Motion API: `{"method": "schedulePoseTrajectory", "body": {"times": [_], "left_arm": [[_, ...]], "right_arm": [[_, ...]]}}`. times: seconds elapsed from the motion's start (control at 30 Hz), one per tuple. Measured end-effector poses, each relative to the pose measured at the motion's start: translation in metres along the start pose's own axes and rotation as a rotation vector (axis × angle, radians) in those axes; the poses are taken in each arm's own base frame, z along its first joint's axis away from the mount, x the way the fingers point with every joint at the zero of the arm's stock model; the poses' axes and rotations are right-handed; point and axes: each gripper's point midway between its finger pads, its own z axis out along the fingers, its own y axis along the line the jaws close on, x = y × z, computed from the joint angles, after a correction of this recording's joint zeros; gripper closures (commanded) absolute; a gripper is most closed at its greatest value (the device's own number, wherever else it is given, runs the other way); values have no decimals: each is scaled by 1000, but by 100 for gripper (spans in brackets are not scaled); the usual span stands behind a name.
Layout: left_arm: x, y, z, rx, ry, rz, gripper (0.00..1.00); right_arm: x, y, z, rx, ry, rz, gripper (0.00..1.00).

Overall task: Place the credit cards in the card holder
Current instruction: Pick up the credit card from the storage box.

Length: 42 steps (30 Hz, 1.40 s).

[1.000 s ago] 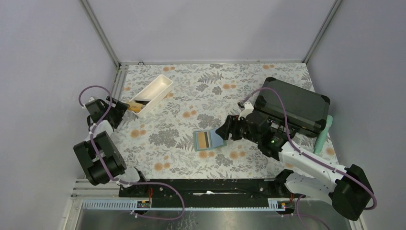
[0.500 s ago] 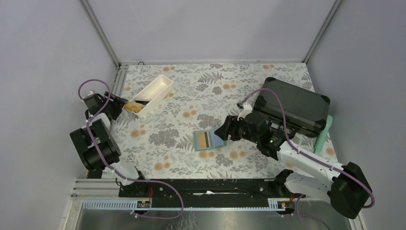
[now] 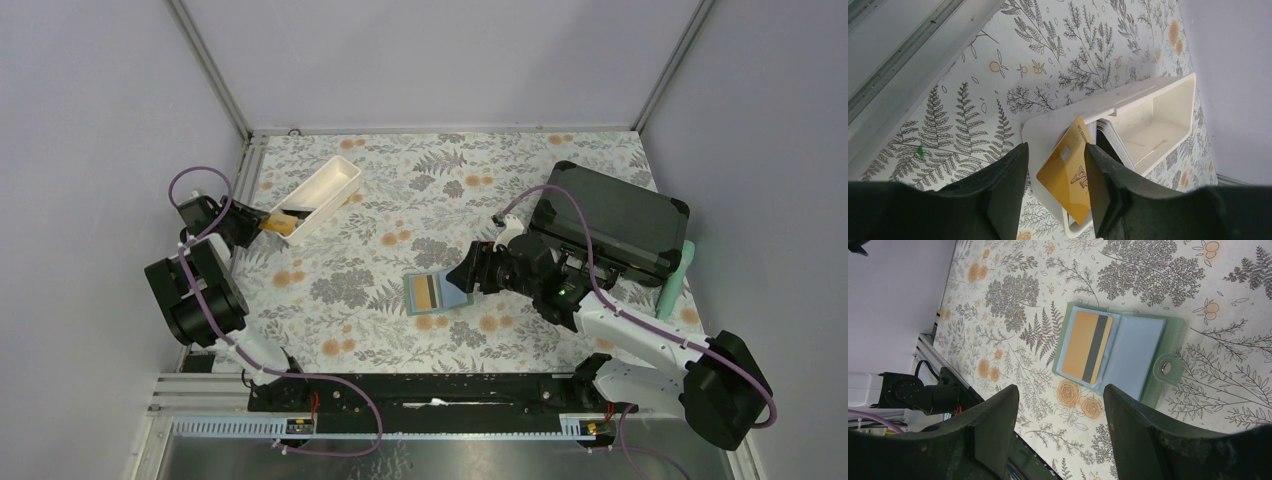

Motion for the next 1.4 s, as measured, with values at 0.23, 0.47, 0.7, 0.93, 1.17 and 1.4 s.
{"method": "schedulePoseTrajectory", "body": {"times": [0.23, 0.47, 0.7, 0.93, 1.17, 1.4], "left_arm": [[3, 0, 3, 13, 13, -7, 61], [3, -2, 3, 23, 17, -13, 70], [2, -5, 2, 34, 15, -21, 76], [1, -7, -1, 32, 13, -29, 86], [-12, -27, -17, 76, -40, -4, 91], [-27, -50, -32, 140, -97, 31, 98]], "right_arm": [[-2, 3, 0, -15, -5, 8, 30], [-2, 3, 0, -15, -6, 15, 30], [-2, 4, 0, -20, -5, 20, 30], [1, 2, 0, -17, -1, 30, 30], [3, 0, 0, -14, 3, 39, 31], [5, 1, -1, -19, 9, 42, 31]]}}
